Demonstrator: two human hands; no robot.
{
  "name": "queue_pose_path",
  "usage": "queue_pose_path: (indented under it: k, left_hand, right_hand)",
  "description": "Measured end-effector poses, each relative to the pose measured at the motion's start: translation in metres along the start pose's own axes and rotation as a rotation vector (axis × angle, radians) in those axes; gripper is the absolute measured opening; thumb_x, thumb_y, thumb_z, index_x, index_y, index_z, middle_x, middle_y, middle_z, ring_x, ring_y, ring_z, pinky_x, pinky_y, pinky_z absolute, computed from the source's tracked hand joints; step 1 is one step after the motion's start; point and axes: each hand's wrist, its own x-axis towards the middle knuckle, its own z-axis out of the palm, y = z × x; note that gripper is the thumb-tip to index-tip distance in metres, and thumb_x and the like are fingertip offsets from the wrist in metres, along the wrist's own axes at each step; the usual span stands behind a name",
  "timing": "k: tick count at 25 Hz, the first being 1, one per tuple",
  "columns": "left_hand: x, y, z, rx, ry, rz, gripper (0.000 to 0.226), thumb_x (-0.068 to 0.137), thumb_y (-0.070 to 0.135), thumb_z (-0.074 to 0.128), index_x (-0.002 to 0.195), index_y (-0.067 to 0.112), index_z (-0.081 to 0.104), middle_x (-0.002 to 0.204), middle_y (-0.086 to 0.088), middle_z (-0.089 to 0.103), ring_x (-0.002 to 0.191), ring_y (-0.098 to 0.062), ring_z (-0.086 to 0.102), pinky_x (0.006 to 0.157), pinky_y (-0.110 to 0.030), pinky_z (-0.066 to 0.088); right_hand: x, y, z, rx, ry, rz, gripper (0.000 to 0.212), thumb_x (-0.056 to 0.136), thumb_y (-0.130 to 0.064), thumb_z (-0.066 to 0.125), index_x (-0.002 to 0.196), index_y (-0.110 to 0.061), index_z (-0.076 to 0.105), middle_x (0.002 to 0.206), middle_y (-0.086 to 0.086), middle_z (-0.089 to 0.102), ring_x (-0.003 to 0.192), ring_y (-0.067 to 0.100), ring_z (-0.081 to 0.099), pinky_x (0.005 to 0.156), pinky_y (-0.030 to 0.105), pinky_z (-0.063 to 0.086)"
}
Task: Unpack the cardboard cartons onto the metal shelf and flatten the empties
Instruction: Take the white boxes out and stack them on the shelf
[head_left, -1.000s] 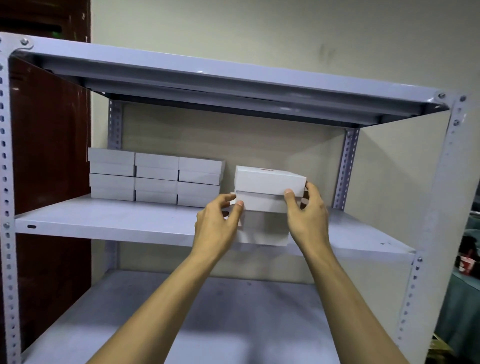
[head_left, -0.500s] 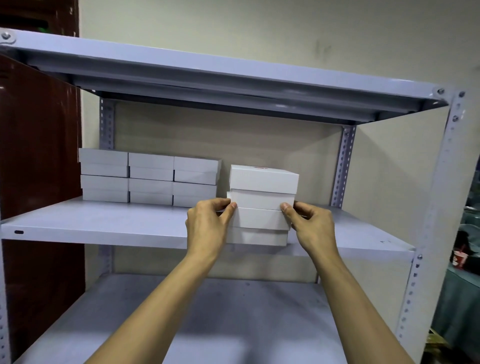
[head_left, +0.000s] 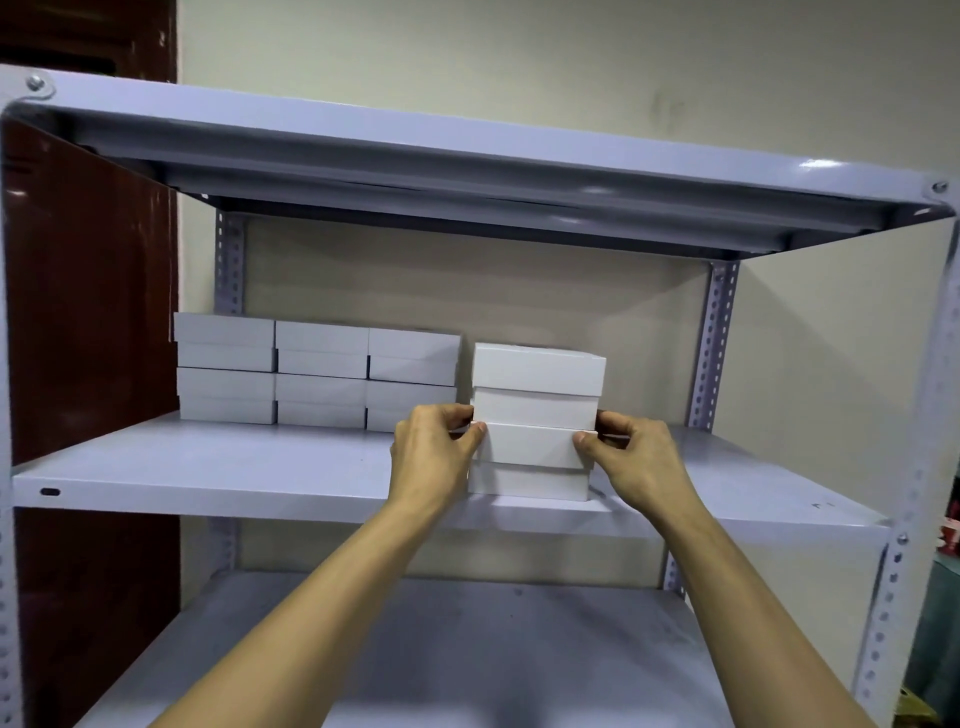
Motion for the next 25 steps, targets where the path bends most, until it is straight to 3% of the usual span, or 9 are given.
queue_pose_path:
  k: [2,6,9,17,25]
  left_hand:
    - [0.009,-0.004,0.001,0.016,-0.003,-0.007,0.025,0.090,0.031,0.070,0.111,0.018,0.076,0.099,0.007,0.077,0.095,-0.008,0.071,0.089,-0.035,0.056]
    - [0.025,-0.009,0.004,0.059,-0.005,-0.015,0.022,0.092,0.029,0.069,0.110,0.019,0.076,0.101,0.005,0.076,0.095,-0.012,0.071,0.084,-0.026,0.051]
    - [0.037,-0.013,0.010,0.081,-0.013,-0.014,0.021,0.091,0.027,0.070,0.108,0.017,0.077,0.099,0.004,0.076,0.089,-0.016,0.071,0.086,-0.032,0.056]
    - [0.070,-0.020,0.030,0.115,-0.026,-0.070,0.017,0.091,0.010,0.064,0.098,0.016,0.079,0.085,0.002,0.076,0.084,-0.019,0.070,0.079,-0.040,0.061]
    - [0.095,-0.028,0.044,0.272,0.043,-0.110,0.011,0.086,0.010,0.063,0.089,0.018,0.069,0.082,-0.003,0.072,0.079,-0.026,0.068,0.071,-0.036,0.056]
  right_hand:
    - [0.007,0.000,0.005,-0.006,0.020,0.014,0.010,0.090,-0.023,0.074,0.099,-0.027,0.075,0.086,-0.023,0.071,0.086,-0.004,0.067,0.080,0.019,0.053]
    - [0.029,0.004,0.013,-0.044,0.016,0.061,0.010,0.088,-0.027,0.077,0.090,-0.031,0.068,0.082,-0.018,0.069,0.075,0.000,0.064,0.068,0.019,0.048]
    - [0.044,0.010,0.019,-0.096,-0.005,0.065,0.004,0.089,-0.028,0.075,0.089,-0.029,0.072,0.081,-0.015,0.071,0.066,0.002,0.061,0.062,0.017,0.044]
    - [0.091,0.021,0.030,-0.241,-0.148,0.091,0.018,0.093,-0.014,0.063,0.087,-0.030,0.070,0.085,-0.007,0.074,0.085,0.022,0.070,0.071,0.029,0.053]
    - [0.120,0.033,0.051,-0.252,0.038,0.164,0.003,0.072,-0.015,0.075,0.070,-0.016,0.072,0.069,0.002,0.072,0.071,0.026,0.069,0.067,0.036,0.060]
